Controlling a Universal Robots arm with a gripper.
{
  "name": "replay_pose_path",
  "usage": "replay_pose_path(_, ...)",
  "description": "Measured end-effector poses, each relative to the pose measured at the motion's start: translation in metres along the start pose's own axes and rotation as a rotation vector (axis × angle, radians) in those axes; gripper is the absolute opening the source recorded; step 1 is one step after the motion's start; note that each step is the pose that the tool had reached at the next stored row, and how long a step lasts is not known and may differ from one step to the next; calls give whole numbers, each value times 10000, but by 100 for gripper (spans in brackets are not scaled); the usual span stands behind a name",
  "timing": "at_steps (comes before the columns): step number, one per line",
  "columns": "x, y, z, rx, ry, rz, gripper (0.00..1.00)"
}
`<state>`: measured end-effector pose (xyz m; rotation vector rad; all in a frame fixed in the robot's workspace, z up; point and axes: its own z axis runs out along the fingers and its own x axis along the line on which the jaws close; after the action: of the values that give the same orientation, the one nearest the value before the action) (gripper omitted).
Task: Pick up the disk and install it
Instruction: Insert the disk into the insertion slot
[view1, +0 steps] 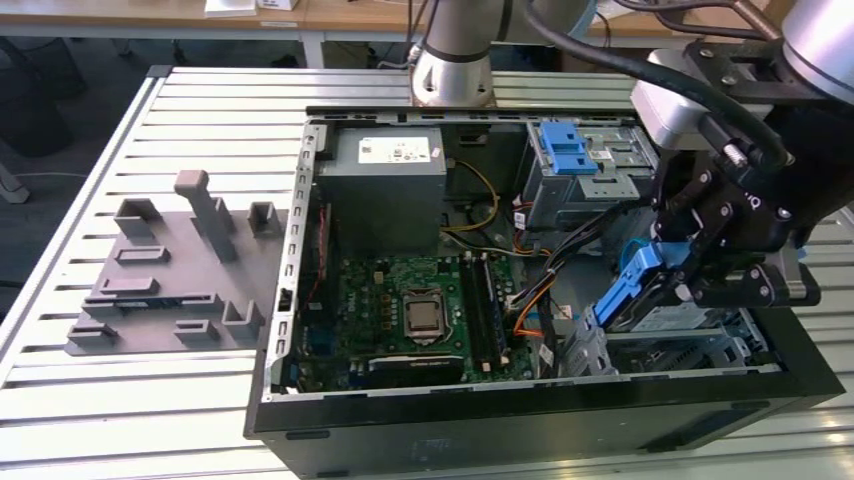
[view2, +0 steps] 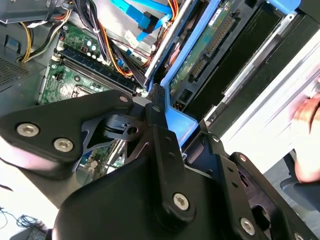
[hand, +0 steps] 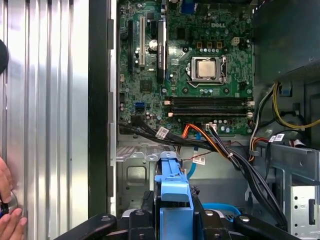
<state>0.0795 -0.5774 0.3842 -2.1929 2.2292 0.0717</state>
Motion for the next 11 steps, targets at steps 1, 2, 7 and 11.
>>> replay_pose_path(1,0,0,10,0,0,0,36)
replay_pose_path(2,1,-1,21,0,1,1,36)
replay_pose_path(7,3,-3,73,0,1,-1,36)
replay_pose_path(11,5,-4,128,0,2,-1,36)
